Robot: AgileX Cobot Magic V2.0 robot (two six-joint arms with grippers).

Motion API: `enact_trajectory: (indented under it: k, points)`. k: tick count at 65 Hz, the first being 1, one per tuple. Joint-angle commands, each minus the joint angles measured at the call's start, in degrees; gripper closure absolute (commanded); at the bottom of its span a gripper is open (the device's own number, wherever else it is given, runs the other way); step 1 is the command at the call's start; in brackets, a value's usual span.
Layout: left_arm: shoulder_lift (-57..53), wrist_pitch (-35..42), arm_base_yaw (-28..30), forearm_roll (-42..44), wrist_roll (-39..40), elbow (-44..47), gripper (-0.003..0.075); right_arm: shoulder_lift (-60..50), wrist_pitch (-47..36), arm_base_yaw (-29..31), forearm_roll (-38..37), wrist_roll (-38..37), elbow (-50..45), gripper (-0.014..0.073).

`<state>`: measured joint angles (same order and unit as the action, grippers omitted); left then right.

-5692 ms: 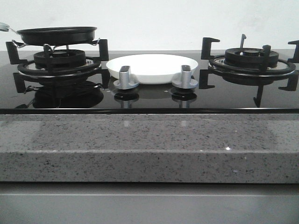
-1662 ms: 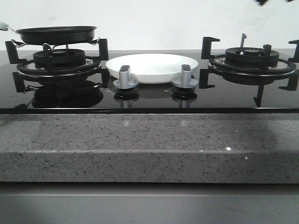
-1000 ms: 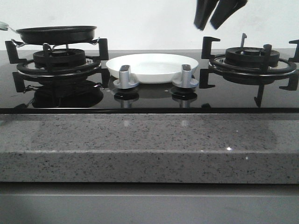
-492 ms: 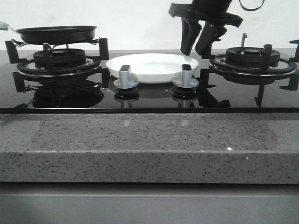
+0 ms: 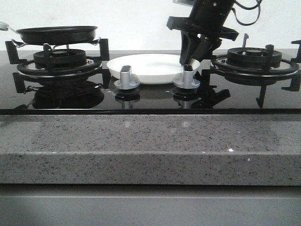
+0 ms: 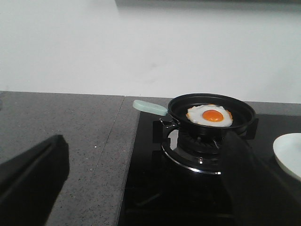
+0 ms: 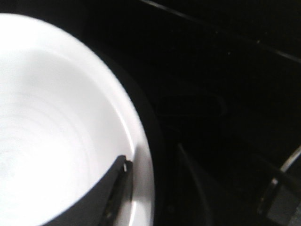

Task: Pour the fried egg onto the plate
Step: 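Lower the right gripper to the white plate's rim, then grip the plate rim with the right gripper and lift it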

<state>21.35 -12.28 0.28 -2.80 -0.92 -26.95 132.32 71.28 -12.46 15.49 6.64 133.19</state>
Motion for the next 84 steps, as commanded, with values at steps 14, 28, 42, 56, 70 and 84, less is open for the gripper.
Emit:
enact_trajectory:
  k: [14,28,42,56,70,84]
  points:
    - [0.8,4.6,0.1,-0.2,0.5,-1.9,0.0153,-3.5,1.2,0.0,1.2,0.8,1.8,0.0660]
    - [0.8,4.6,0.1,-0.2,0.5,-1.9,0.0189,-3.7,2.6,0.5,1.2,-0.3,4.1,0.0652]
    - [0.8,4.6,0.1,-0.2,0.5,-1.9,0.0230,-6.8,5.2,1.9,1.6,-2.1,6.9,0.0652]
    - [0.8,4.6,0.1,-0.2,0.5,-1.9,0.0261,-10.4,5.2,2.1,2.0,-2.2,6.4,0.0652]
    - [0.8,4.6,0.1,-0.2,0.5,-1.9,0.0286,-15.0,5.0,1.6,5.0,-0.2,-1.5,0.0652]
    - [0.8,4.7,0.1,-0.2,0.5,-1.9,0.0293,-21.8,0.3,-0.1,6.5,2.2,-14.2,0.0652]
